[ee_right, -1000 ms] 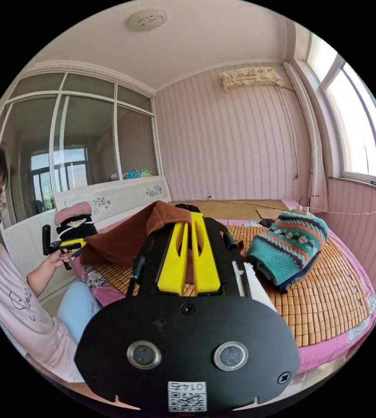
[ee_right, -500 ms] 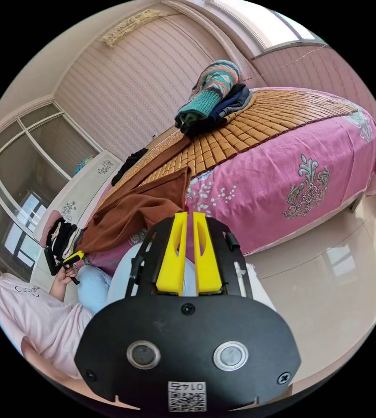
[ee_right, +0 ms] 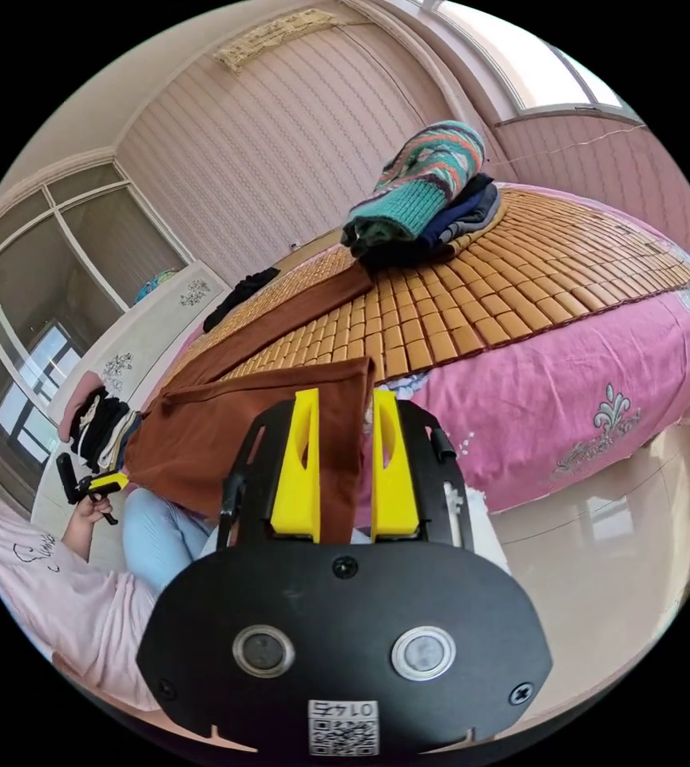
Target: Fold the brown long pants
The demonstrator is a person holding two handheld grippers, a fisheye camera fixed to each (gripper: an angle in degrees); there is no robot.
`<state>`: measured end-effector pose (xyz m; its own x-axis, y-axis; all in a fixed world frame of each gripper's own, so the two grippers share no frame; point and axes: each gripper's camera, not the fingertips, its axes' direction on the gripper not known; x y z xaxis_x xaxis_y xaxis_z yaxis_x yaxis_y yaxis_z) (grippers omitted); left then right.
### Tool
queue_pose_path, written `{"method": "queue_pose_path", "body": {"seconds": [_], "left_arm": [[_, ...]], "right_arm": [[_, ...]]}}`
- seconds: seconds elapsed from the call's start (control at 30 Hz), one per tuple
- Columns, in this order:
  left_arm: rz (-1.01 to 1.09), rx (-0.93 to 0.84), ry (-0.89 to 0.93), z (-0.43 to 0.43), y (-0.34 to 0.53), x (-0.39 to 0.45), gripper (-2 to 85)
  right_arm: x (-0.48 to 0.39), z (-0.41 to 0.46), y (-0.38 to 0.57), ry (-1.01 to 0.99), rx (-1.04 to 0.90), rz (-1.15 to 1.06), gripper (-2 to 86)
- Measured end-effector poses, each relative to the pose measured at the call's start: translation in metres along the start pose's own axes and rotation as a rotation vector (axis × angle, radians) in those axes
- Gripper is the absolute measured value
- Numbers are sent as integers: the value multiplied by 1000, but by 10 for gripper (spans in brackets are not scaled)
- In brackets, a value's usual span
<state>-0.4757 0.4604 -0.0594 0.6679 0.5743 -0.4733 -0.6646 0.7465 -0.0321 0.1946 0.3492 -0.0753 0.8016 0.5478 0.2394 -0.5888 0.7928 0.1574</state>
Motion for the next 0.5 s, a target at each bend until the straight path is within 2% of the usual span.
{"method": "queue_pose_path", "body": {"seconds": [0.13,0.37,0.5], "left_arm": [[-34,14,-2,-1,-1,1,-10],[16,119,-61,-11,-10,17,-10],[83,129,-88,-7,-25,30,-10]], "right_arm": [[-8,30,-19,120,-37,-3,37],[-13,11,-47,-14,46,-50,0],[-24,13,-78,27,60,-94,-2]]}}
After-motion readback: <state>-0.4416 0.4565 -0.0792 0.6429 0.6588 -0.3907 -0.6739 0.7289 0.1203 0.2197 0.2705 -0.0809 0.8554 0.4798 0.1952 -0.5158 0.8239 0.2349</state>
